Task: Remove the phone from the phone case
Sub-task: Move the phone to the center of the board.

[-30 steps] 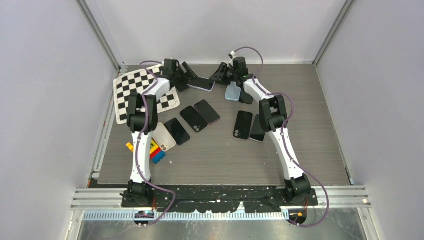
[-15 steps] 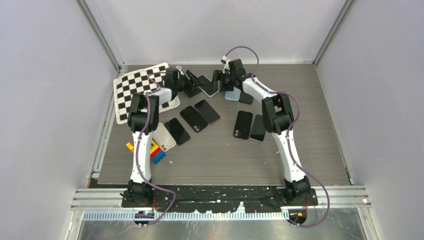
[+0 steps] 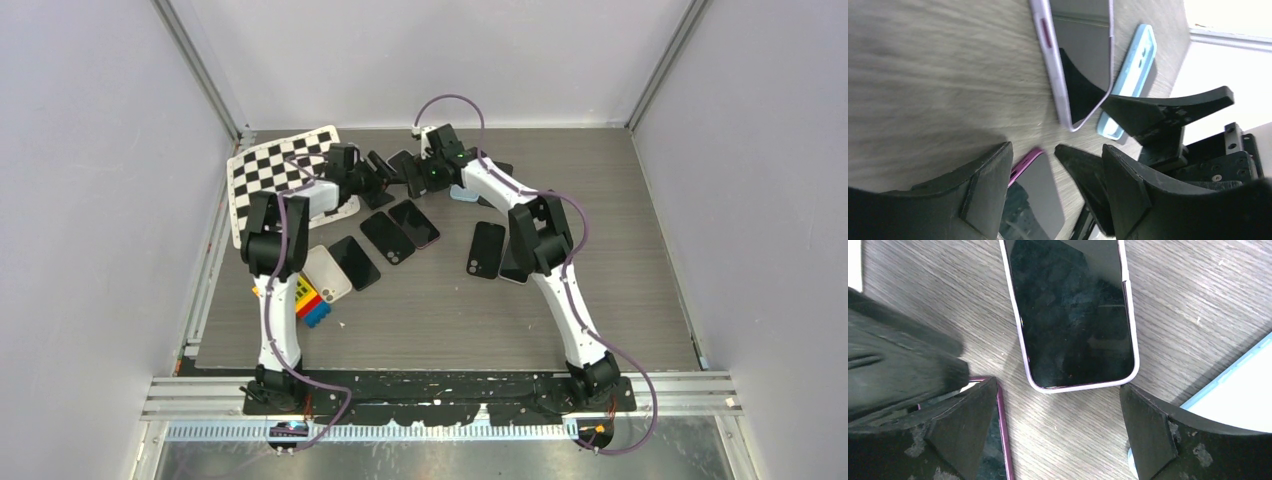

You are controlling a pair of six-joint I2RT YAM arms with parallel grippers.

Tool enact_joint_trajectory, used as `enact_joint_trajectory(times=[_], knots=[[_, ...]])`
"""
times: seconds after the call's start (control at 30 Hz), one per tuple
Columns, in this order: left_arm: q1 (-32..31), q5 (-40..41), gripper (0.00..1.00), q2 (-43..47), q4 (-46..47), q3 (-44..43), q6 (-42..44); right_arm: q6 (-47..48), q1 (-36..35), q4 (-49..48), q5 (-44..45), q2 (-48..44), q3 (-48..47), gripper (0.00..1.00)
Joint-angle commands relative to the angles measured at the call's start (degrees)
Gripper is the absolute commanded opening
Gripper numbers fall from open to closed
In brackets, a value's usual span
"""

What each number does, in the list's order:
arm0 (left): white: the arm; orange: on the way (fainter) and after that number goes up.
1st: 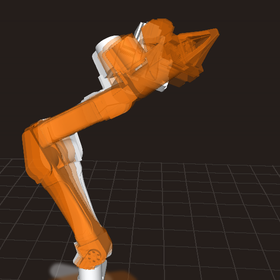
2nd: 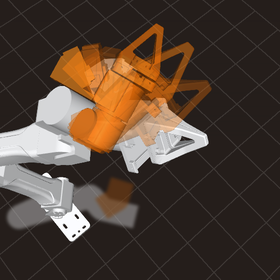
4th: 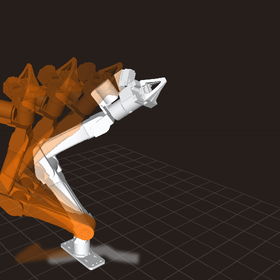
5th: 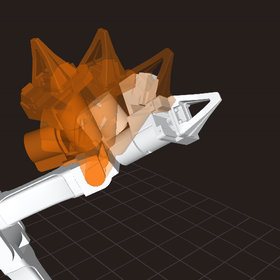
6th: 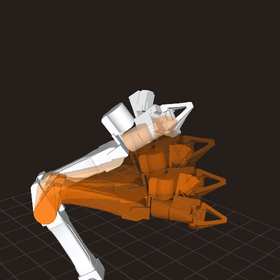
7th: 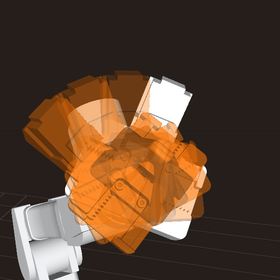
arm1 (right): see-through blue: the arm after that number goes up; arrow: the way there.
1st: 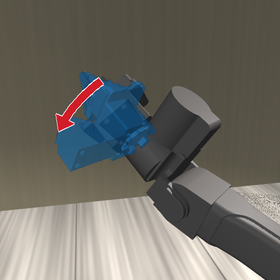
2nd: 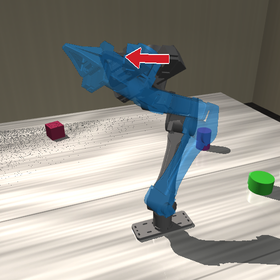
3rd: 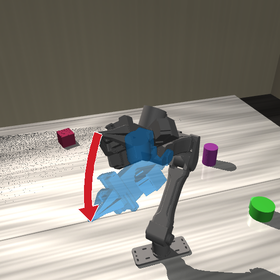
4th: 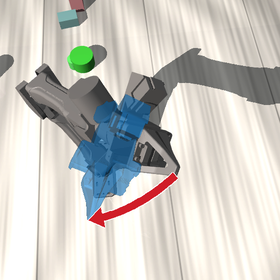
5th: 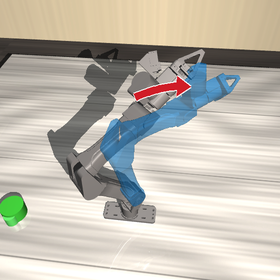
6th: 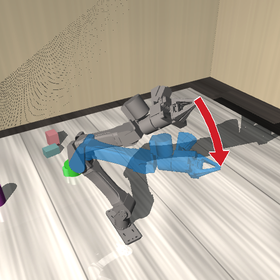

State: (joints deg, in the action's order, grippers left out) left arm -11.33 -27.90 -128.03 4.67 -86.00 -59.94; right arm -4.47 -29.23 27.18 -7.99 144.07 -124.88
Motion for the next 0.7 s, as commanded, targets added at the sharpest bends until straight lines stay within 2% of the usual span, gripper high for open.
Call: enact_joint_trajectory(times=[0.0,0.37,0.53,0.67], knots=[[1.3,7.5,0.69,6.4,-8.0,2.4,5.5,7.0,-1.6,4.1,5.6,2.8,-2.2,0.98],[1.4,10.9,0.68,15.4,-14.6,3.6,11.9,10.8,-1.9,15.3,13.1,11.9,-18.0,1.0],[1.4,11.7,0.68,18.9,-16.6,4.7,14.2,13.3,-1.7,16.4,18.8,13.3,-19.1,1.0],[1.5,11.8,0.68,20.2,-18.2,4.5,15.5,14.4,-1.2,17.0,18.2,14.0,-20.0,1.0]])
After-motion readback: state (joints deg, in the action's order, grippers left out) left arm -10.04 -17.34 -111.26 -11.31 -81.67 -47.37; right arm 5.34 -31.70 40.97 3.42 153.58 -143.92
